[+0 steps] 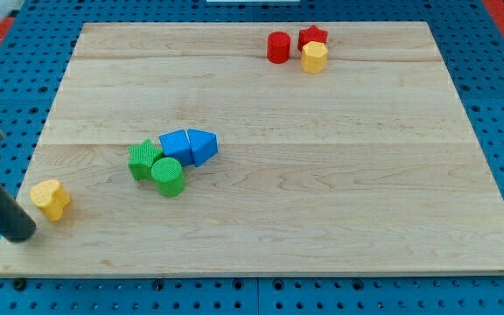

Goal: Move the yellow heart diagonally to the top left of the blue blocks

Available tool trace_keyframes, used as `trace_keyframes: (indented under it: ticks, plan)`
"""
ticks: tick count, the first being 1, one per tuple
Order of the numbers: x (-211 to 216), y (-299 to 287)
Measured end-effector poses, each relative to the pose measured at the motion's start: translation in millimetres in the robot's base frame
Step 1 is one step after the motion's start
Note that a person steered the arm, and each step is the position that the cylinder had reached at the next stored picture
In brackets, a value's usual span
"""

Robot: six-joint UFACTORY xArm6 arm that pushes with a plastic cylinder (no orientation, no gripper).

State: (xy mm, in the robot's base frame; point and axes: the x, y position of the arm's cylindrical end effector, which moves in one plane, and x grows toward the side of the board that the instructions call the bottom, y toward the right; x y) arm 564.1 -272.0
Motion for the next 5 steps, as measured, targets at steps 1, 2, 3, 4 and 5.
trace_keyframes:
  ticks: [1, 2, 3, 4, 5]
  plan:
    - [-52.1, 26.2]
    - [-36.5, 39.9]
    - [-23.4, 88.4]
    - [-54.2, 78.7]
    - [-104.8, 54.2]
